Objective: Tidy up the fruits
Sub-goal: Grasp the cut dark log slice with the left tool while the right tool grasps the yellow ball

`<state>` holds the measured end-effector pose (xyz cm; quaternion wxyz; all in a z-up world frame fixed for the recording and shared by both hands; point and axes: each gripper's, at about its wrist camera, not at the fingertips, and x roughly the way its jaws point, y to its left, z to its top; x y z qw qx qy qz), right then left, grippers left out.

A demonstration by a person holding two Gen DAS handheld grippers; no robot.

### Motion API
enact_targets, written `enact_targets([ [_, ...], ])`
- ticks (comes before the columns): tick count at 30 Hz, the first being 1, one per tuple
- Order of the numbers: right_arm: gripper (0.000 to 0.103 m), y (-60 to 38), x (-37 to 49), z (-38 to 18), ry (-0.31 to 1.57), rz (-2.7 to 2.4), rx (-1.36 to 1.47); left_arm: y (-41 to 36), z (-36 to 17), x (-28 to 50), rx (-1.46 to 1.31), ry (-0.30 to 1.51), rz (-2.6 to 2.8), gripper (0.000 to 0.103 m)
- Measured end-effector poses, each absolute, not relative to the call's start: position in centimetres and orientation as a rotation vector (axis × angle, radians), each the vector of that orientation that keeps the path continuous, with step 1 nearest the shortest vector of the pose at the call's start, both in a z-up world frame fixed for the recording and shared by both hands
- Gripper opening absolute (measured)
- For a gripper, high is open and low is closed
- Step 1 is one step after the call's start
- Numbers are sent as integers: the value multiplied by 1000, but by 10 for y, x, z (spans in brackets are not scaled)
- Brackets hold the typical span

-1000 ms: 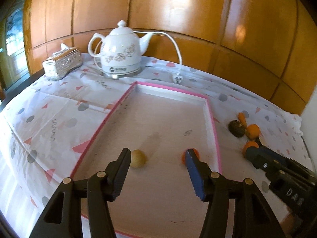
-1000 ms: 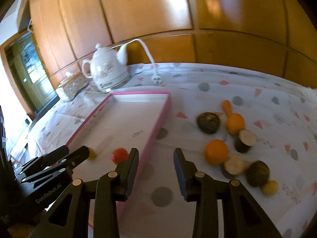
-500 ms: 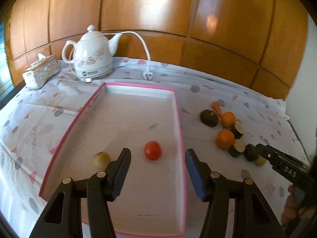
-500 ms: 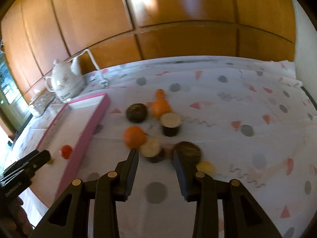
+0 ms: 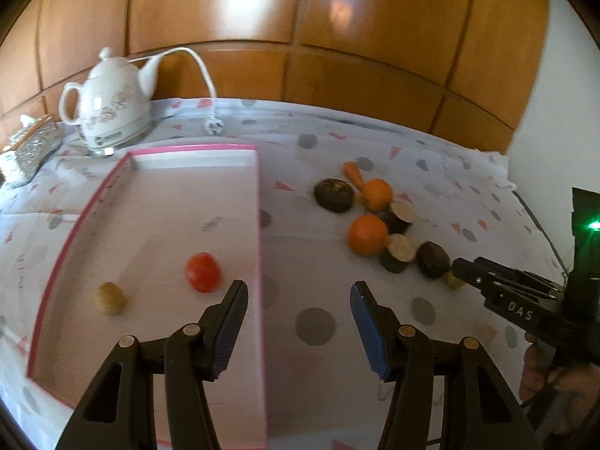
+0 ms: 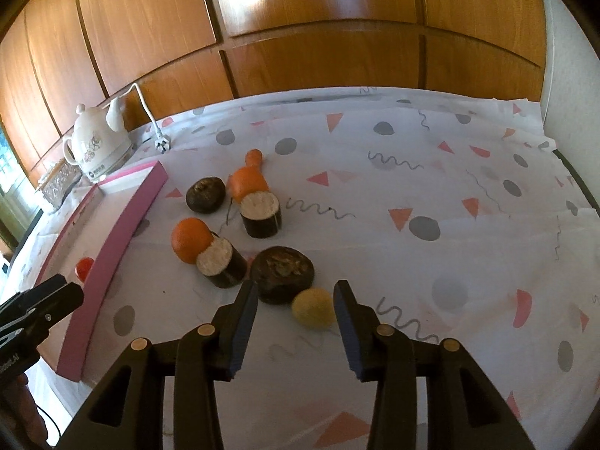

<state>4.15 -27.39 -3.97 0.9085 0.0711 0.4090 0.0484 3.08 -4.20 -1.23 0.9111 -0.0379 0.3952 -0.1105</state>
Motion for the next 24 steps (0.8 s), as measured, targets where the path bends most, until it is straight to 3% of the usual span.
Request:
enact_targets([
  [4, 48, -280, 38, -43, 856, 110, 138, -57, -16, 38, -74, 840, -280, 58],
  [18, 48, -287, 43, -60, 876, 133, 144, -99, -28, 61, -75, 878, -400, 57],
  [20, 44, -286, 44, -62, 873, 134, 134, -103, -30, 66, -83, 883, -411, 57],
  [21, 31, -285, 46, -62, 865, 129, 113, -106, -31, 69, -84, 889, -414, 57],
  [24, 30, -284, 47, -63, 852, 119, 92, -114, -34, 76, -88, 898, -430, 57],
])
